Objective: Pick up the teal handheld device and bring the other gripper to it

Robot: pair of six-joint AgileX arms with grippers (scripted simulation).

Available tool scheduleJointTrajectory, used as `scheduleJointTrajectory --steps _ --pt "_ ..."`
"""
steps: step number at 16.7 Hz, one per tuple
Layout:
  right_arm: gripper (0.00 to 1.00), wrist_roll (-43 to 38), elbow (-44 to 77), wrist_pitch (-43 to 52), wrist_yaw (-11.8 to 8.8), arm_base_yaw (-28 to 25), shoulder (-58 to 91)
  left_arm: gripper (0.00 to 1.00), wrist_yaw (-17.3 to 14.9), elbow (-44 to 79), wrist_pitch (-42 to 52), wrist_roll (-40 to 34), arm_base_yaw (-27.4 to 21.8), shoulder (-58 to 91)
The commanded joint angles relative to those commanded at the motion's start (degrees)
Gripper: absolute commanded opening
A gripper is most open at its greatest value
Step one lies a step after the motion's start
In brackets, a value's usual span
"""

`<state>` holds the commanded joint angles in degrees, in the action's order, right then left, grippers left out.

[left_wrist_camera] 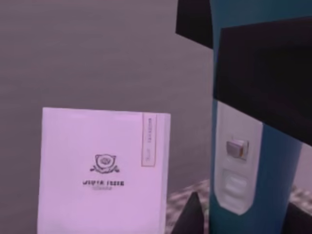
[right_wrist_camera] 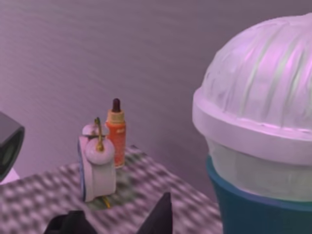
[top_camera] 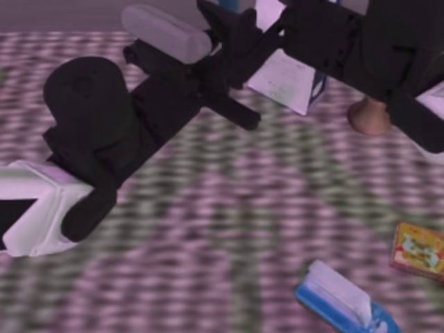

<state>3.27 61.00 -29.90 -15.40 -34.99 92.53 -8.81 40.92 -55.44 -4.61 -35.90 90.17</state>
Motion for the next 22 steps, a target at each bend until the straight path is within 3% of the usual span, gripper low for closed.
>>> scheduleJointTrajectory --steps 8,17,22 --pt "0.02 0.0 0.0 0.0 0.0 0.0 0.0 0.0 0.0 0.0 0.0 0.0 0.0 0.0" --pt "0.0 0.0 0.0 0.0 0.0 0.0 0.0 0.0 0.0 0.0 0.0 0.0 0.0 0.0" --pt "0.0 0.0 0.0 0.0 0.0 0.0 0.0 0.38 0.0 0.0 0.0 0.0 0.0 0.0"
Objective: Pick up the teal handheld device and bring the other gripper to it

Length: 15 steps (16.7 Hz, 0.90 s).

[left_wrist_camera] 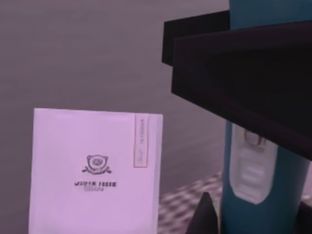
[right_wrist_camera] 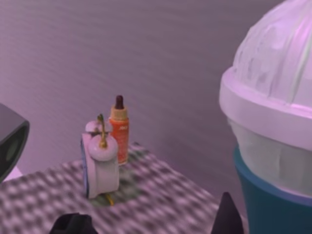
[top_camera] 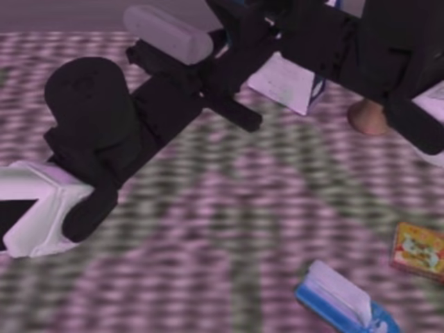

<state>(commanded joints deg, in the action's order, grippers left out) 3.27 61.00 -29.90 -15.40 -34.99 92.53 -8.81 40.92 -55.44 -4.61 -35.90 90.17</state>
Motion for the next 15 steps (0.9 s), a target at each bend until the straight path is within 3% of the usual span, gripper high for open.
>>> scheduleJointTrajectory --steps 8,15 --pt "0.0 0.0 0.0 0.0 0.0 0.0 0.0 0.98 0.0 0.0 0.0 0.0 0.0 0.0" --pt "0.0 0.0 0.0 0.0 0.0 0.0 0.0 1.0 0.0 0.0 0.0 0.0 0.0 0.0"
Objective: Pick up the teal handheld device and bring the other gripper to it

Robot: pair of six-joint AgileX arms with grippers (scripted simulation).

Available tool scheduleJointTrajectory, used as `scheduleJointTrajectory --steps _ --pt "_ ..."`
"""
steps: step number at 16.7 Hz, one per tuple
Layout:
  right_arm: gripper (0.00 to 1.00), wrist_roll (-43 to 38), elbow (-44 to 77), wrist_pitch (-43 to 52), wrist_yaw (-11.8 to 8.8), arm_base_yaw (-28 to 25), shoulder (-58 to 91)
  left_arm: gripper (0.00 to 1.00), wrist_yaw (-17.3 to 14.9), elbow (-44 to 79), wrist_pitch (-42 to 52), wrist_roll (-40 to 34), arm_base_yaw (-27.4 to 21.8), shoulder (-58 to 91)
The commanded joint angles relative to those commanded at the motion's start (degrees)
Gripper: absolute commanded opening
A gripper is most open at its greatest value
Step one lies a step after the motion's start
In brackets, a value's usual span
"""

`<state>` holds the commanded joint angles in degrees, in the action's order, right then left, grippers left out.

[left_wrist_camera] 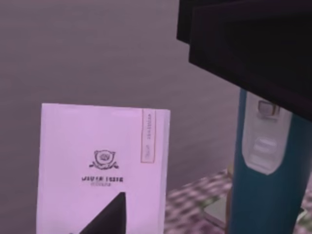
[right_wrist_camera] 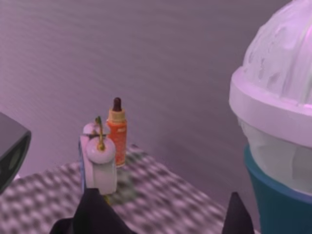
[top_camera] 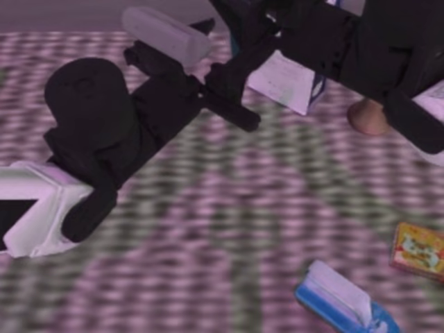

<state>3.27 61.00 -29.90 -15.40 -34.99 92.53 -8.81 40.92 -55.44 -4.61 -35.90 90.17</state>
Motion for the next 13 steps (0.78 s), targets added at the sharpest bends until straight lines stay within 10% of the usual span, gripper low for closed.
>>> scheduleJointTrajectory --steps 4,13 --pt "0.0 0.2 0.0 0.0 0.1 0.7 -0.9 1.0 0.8 -1.5 0.1 0.8 0.9 -0.4" --pt "0.0 0.4 -5.3 -0.1 -6.8 6.9 -6.3 1.0 -1.0 -15.3 0.7 0.5 4.1 -14.9"
